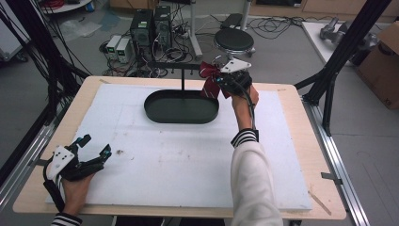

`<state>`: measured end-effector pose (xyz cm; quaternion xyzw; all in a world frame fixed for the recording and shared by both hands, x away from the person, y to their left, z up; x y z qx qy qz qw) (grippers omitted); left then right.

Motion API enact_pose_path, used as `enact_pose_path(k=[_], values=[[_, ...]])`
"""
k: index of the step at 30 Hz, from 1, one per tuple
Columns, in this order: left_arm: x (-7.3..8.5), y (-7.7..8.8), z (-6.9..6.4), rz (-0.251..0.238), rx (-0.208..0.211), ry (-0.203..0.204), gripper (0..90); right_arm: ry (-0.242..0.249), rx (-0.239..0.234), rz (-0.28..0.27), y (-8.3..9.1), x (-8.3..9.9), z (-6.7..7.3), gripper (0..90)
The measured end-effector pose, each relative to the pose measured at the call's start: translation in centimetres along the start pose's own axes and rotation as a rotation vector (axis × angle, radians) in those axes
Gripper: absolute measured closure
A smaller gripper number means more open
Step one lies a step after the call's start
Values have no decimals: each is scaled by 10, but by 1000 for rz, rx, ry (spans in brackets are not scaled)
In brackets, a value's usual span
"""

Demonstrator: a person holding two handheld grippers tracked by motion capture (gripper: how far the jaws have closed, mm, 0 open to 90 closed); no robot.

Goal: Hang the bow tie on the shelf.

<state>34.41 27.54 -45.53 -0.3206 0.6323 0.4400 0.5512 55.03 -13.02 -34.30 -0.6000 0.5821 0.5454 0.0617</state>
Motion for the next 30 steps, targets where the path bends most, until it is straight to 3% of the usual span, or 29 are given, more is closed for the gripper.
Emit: enact_pose_path(k=[13, 30], values=[[0, 0, 0, -1, 0, 1, 156, -11, 40, 14, -12, 6, -7, 735], [0, 0, 0, 2, 0, -2, 155, -34, 20, 45, -23, 13, -6, 725]])
Point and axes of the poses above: each handheld gripper's, and its own axes: y roughly backward along the jaws, x roughly out of its underside, z roughly to its left, the point moved 9 cm from there along -y, roughly forward along the jaws, and after that the axes turned 11 degrees about z, right-handed, at the moved point
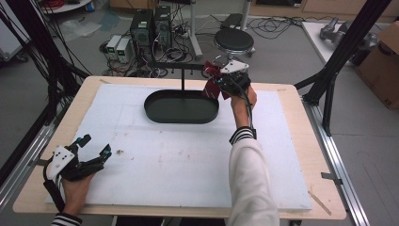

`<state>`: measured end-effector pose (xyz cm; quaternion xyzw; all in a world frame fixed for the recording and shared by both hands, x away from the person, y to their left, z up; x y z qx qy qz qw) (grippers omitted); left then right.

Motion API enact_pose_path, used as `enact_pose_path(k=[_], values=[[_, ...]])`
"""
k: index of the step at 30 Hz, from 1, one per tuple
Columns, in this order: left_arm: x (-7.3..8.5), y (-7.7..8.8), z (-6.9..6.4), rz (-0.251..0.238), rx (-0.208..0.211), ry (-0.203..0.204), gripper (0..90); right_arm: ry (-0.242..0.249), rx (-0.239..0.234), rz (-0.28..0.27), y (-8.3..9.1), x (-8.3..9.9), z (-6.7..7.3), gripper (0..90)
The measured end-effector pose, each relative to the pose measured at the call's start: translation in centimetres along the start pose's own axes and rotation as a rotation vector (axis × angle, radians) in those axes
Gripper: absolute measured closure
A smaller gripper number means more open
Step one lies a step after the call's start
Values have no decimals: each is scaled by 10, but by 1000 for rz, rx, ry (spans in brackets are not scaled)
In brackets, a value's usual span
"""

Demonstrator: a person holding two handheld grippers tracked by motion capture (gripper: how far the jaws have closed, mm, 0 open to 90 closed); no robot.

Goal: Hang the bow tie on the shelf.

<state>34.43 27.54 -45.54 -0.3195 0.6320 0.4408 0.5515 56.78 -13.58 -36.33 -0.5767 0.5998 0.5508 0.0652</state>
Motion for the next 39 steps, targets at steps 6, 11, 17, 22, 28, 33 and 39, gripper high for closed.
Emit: enact_pose_path(k=[6, 11, 17, 22, 28, 33, 39], values=[[0, 0, 0, 0, 0, 1, 156, 9, -11, 14, -2, 2, 2, 720], [0, 0, 0, -1, 0, 1, 156, 10, -25, 28, -5, 4, 3, 692], [0, 0, 0, 0, -1, -2, 156, 23, -33, 39, -5, 4, 7, 595], [0, 0, 0, -2, -2, -1, 156, 40, -9, 32, -1, 2, 9, 402], [0, 0, 0, 2, -7, -1, 156, -15, -15, -26, 14, -3, 11, 117], [0, -1, 0, 9, -12, 0, 156, -85, -95, -100, 37, -8, 11, 73], [0, 0, 1, 3, -11, 2, 156, -165, -191, -203, 74, -9, 16, 4]])
Point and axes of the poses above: each handheld gripper's, and its own axes: y roughly backward along the jaws, x roughly out of its underside, z roughly to its left, the point moved 9 cm from there along -y, roughly forward along the jaws, and after that the axes turned 11 degrees about z, right-handed, at the moved point
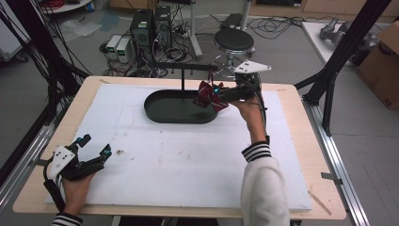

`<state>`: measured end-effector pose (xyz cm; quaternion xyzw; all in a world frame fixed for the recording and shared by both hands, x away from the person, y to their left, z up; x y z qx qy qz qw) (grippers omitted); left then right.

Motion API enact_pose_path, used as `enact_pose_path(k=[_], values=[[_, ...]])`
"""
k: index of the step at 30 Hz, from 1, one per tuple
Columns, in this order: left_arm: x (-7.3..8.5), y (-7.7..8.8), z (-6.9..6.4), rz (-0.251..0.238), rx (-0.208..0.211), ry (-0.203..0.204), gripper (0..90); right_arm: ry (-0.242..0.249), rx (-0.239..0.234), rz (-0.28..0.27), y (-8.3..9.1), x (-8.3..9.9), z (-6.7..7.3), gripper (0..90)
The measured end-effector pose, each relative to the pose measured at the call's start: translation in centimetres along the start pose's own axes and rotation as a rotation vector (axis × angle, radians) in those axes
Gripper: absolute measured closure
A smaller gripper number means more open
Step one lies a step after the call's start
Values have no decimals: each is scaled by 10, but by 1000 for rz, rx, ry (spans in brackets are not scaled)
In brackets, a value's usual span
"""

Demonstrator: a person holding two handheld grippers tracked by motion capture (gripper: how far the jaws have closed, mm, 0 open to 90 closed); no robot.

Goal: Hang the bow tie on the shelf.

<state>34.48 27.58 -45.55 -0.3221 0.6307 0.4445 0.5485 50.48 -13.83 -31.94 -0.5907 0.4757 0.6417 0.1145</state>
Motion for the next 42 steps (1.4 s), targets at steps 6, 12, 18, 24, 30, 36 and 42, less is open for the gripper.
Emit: enact_pose_path(k=[6, 12, 18, 24, 30, 36, 42], values=[[0, 1, 0, -7, 8, 4, 155, -14, -40, -98, 50, 20, 21, 4], [0, 1, 0, -6, 13, 8, 154, -22, -14, -128, 92, 70, 39, 4], [0, 0, 0, -7, 11, 4, 154, -36, 17, -183, 115, 123, 57, 4], [0, 1, -1, -9, 9, -1, 154, -84, 44, -195, 107, 173, 68, 4], [0, 1, -1, -8, 10, -2, 154, -105, 54, -166, 94, 193, 72, 4], [0, 1, -1, -7, 14, -2, 154, -117, 74, -179, 87, 199, 77, 4], [0, 1, -1, -11, 13, -2, 154, -133, 76, -210, 89, 198, 74, 4]])
Point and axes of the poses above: each handheld gripper's, and its own axes: y roughly backward along the jaws, x roughly out of its underside, z roughly to its left, the point moved 9 cm from there along -y, roughly forward along the jaws, and after that the axes turned 11 degrees about z, right-handed, at the moved point
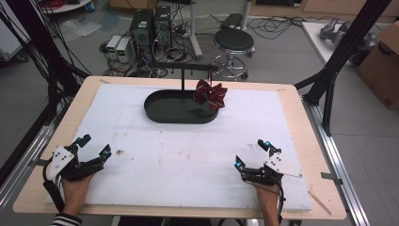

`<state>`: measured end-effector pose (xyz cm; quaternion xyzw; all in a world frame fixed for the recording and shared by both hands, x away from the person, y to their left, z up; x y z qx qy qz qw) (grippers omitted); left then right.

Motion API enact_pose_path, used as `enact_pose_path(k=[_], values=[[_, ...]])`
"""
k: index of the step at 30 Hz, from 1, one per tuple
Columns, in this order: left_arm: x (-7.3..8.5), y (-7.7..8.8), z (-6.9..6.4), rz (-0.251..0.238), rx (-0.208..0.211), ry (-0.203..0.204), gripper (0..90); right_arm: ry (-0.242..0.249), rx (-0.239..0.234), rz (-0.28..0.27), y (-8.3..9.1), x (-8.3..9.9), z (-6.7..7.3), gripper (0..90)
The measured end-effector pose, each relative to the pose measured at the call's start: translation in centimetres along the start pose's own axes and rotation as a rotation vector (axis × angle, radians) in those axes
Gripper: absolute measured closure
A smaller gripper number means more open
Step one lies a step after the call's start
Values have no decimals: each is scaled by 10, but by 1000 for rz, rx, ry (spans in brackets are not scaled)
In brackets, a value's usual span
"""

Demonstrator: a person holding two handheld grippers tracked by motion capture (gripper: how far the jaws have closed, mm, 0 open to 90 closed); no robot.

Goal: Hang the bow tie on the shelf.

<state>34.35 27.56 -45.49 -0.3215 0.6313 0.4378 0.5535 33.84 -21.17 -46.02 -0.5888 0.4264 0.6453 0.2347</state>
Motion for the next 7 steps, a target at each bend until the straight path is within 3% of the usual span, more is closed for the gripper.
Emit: enact_pose_path(k=[7], values=[[0, 0, 0, -2, -2, -2, 154, 9, 5, -9, 1, 0, 2, 4]])
Point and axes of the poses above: each handheld gripper's, and its own axes: y roughly backward along the jaws, x roughly out of its underside, z roughly to its left, the point moved 9 cm from there along -y, roughly forward along the jaws, and after that the axes turned 11 degrees about z, right-handed, at the moved point
